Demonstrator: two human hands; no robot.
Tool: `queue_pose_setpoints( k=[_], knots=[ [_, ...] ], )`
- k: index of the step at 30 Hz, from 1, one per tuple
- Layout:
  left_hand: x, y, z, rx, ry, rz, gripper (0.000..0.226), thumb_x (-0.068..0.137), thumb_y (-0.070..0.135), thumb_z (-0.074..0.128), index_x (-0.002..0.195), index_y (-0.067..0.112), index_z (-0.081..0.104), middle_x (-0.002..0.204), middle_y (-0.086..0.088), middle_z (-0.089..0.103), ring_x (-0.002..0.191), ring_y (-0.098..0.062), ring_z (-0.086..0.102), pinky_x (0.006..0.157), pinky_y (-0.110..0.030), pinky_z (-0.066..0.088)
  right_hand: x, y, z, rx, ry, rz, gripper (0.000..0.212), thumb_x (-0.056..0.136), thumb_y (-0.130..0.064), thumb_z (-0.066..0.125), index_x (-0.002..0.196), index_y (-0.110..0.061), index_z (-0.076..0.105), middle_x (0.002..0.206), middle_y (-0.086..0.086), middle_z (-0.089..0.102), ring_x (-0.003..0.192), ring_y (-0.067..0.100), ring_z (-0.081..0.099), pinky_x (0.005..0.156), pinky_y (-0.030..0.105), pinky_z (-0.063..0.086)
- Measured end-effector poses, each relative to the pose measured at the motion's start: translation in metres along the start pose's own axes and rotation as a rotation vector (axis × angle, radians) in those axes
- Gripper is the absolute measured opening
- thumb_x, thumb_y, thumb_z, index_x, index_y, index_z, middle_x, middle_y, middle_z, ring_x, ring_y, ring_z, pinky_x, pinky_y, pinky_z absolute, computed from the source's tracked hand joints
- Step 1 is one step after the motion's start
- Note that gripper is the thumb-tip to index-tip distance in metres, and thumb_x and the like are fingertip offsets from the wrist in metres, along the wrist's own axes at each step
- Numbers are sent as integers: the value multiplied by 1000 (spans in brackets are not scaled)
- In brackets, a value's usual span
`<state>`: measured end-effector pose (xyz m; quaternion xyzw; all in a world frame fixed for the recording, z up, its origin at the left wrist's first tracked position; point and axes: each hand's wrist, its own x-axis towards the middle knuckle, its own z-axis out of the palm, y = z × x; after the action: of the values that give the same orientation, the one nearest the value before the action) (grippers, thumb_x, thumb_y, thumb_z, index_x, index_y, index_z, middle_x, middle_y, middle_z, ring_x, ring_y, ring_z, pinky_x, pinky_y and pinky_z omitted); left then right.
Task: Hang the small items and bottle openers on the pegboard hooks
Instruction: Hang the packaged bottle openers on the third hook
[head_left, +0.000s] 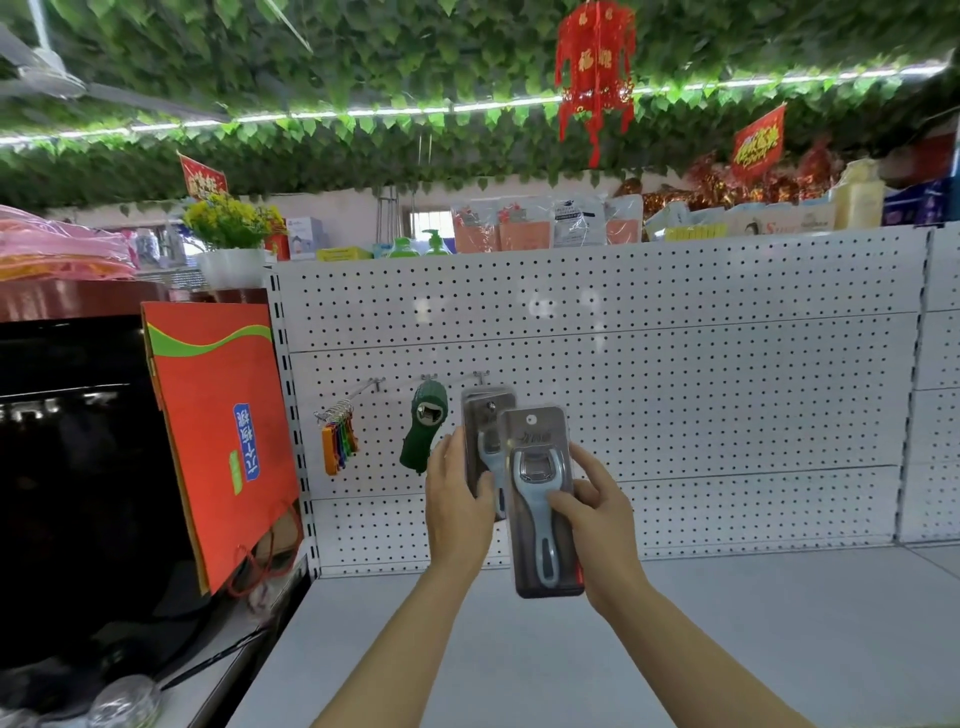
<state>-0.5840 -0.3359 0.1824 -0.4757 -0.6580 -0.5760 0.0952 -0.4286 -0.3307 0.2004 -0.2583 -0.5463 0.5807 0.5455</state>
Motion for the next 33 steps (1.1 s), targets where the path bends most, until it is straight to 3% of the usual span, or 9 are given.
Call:
queue_pose_setpoints(
  k=[2,6,10,15,24,28,33],
  knots=[
    [0,7,-15,21,50,86,58,98,9,48,152,25,31,155,7,31,141,-8,31,114,-27,32,4,0,9,6,-12,-3,56,85,5,59,126,-34,58,94,15,72,94,38,68,85,53,56],
    [0,18,-43,153,15,328,57,99,10,44,153,23,31,156,11,30,143,-1,24,108,-5,16,12,2,28,15,-35,-7,57,84,5,57,123,-35,60,95,16,72,92,38,68,84,53,57],
    [2,15,-49,313,-44,494,53,99,17,47,151,17,37,158,1,31,139,-15,34,106,-23,39,16,5,39,54,-51,-18,54,84,6,57,118,-36,61,94,11,75,90,34,71,81,51,58],
    [4,8,-37,420,-114,479,54,97,20,53,149,13,41,157,-4,33,137,-22,38,99,-35,51,24,11,41,95,-37,-11,54,85,7,56,121,-33,60,95,13,74,91,36,70,82,53,57],
    [12,-6,-24,516,-180,462,53,96,22,52,147,10,43,156,-7,35,138,-27,37,104,-41,47,41,30,43,93,-64,14,55,86,6,58,128,-30,57,96,14,74,89,33,72,80,49,59],
    [19,-7,-17,540,-211,426,54,99,27,47,150,13,38,159,-3,30,142,-23,31,109,-38,42,54,37,43,77,-80,31,51,88,4,58,123,-32,58,96,11,74,87,25,73,72,36,60],
    [25,-6,-7,537,-235,389,53,100,27,46,151,12,37,160,-3,27,143,-24,28,114,-36,37,76,50,43,26,-57,144,29,86,-6,66,113,-9,53,108,16,68,92,28,70,71,32,56]
  ],
)
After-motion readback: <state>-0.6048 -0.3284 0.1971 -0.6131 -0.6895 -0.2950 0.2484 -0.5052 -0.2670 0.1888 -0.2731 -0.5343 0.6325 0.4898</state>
